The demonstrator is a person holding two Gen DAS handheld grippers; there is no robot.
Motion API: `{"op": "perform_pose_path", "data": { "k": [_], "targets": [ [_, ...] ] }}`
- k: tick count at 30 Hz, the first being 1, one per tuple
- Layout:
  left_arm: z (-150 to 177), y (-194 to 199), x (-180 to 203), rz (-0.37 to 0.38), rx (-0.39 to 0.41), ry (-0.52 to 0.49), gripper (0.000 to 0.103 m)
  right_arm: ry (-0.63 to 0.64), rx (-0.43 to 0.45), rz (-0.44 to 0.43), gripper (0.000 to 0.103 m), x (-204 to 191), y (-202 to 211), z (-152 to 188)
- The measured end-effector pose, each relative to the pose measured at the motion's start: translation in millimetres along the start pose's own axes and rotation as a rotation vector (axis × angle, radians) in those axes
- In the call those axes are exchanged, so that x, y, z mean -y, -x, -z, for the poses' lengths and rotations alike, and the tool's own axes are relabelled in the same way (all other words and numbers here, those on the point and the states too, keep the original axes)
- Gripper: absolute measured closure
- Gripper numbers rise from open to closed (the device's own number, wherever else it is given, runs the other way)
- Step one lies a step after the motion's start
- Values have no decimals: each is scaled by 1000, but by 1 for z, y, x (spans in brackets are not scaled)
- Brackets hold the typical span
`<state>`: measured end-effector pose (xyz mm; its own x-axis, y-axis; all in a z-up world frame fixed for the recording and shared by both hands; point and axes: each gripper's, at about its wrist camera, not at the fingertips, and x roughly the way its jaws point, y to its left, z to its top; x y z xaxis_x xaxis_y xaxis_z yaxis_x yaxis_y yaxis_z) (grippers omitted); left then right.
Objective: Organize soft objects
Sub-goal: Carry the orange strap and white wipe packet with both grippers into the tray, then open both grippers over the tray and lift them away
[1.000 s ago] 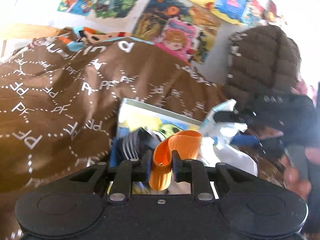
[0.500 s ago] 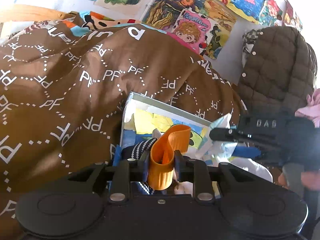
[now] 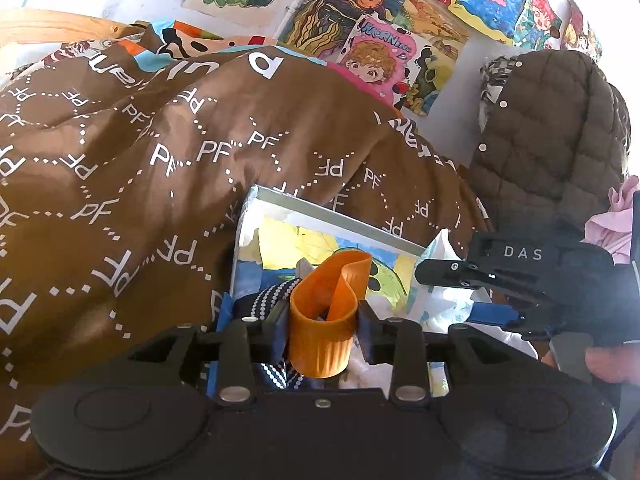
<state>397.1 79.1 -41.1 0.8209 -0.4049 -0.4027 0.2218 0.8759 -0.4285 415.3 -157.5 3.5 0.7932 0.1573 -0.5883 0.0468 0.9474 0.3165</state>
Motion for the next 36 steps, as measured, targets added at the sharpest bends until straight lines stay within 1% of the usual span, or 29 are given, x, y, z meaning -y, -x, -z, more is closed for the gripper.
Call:
{"op": "perform_pose_path", "data": {
  "k": [5,7,10,15,20,22,30,36],
  "targets": [
    [-1,1,1,-2,4,-9,58,0,3,9,27,1,3,-1],
    [-2,3,1,-2,15,-12,51,4,5,13,22,1,5,-2],
    [-4,7,2,5,32,-21,44,3,9,13,19,2,9,-6],
    [-5,10,6,-3,45,-50,36,2,0,15,10,3,12,-9],
    [-8,16,9,-11,63,-60,31,0,6,17,7,7,21,-12],
    [-9,20,11,-16,76,-65,25,-1,15,17,4,9,27,-13],
    [-14,36,23,-20,118,-85,13,-16,41,3,0,18,46,-14],
    [-14,48,31,-29,133,-109,11,-11,65,-4,0,24,66,-11]
  ]
}}
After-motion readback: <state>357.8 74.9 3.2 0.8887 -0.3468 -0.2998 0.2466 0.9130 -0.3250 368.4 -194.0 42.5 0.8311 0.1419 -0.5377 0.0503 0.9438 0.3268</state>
